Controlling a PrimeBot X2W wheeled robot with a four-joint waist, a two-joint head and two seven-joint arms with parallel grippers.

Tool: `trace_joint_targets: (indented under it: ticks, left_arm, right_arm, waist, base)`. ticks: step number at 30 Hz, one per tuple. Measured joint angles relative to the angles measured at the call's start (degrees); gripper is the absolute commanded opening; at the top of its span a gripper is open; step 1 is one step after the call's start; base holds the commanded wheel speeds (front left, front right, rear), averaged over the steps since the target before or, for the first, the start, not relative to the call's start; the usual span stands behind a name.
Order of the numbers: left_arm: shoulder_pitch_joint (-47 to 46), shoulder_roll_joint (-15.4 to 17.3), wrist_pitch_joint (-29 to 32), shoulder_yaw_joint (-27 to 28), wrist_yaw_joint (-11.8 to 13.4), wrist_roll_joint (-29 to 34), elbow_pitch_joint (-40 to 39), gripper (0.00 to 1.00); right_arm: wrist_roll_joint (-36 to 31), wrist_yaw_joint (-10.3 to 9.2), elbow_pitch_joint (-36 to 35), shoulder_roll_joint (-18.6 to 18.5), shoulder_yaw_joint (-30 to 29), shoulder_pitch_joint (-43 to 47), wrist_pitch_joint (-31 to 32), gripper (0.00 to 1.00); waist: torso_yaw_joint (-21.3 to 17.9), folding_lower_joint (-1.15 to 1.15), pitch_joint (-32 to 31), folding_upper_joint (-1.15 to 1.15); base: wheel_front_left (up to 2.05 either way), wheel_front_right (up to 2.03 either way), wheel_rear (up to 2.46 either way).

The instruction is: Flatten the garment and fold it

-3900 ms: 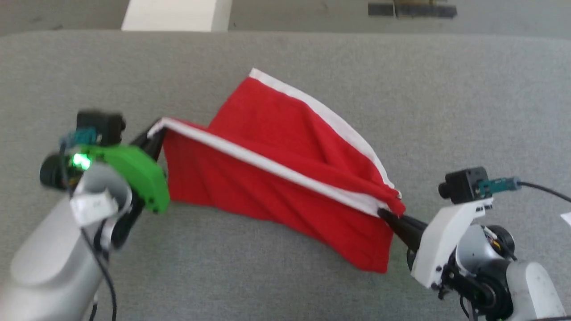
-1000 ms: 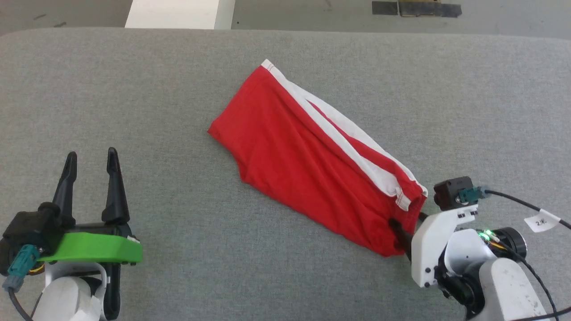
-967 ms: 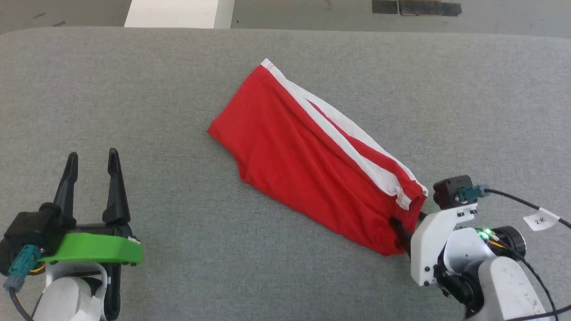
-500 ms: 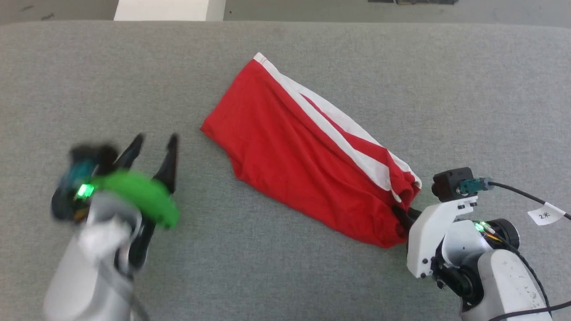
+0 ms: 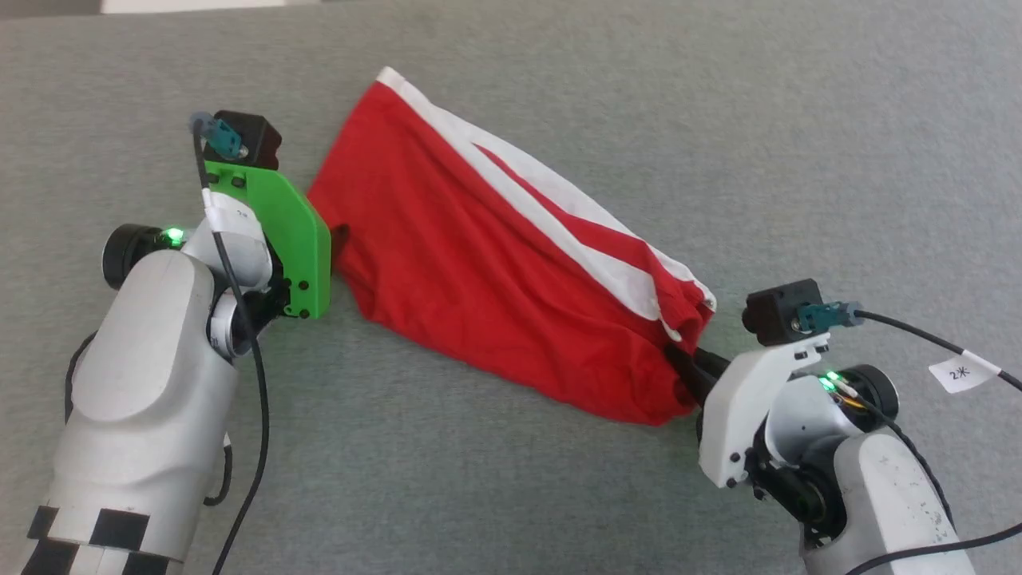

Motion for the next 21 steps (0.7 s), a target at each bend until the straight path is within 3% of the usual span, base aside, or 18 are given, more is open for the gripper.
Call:
trace_joint_targets:
  ticks: [7,8,9,21]
  left_arm:
    - [-1.31,1.08,1.94,-1.23,-0.92,-0.41,0.87,1.0]
    - [-1.4,1.16,1.93,-1.43,-1.11,-0.44,0.86,0.4]
    - [-1.51,1.27,1.91,-1.45,-1.33,-0.67,0.81,0.0]
    - [0.96,0.19,-4.56,-2.7,-2.89,-10.36,0.15,0.0]
  right_arm:
    - [0.22,0.26,-0.56,0.48,0.18,-0.65,-0.9,0.0]
    - [0.29,0.26,-0.6,0.49,0.16,-0.69,-0.97,0.0]
    - [0.47,0.26,-0.7,0.49,0.14,-0.71,-1.03,0.0]
    - [0.74,0.31,0.25,0.35,-2.07,-0.63,-1.1,0.0]
  waist:
    - [-2.52,0.0,2.12,0.0]
    - [-2.7,0.0,2.32,0.0]
    - [-2.86,0.0,2.57,0.0]
    - [-1.64,0.0,0.78,0.0]
  base:
    - [0.0,0.0,0.0]
    - [0.0,0.0,0.0]
    - [0.0,0.0,0.0]
    - [0.0,0.0,0.0]
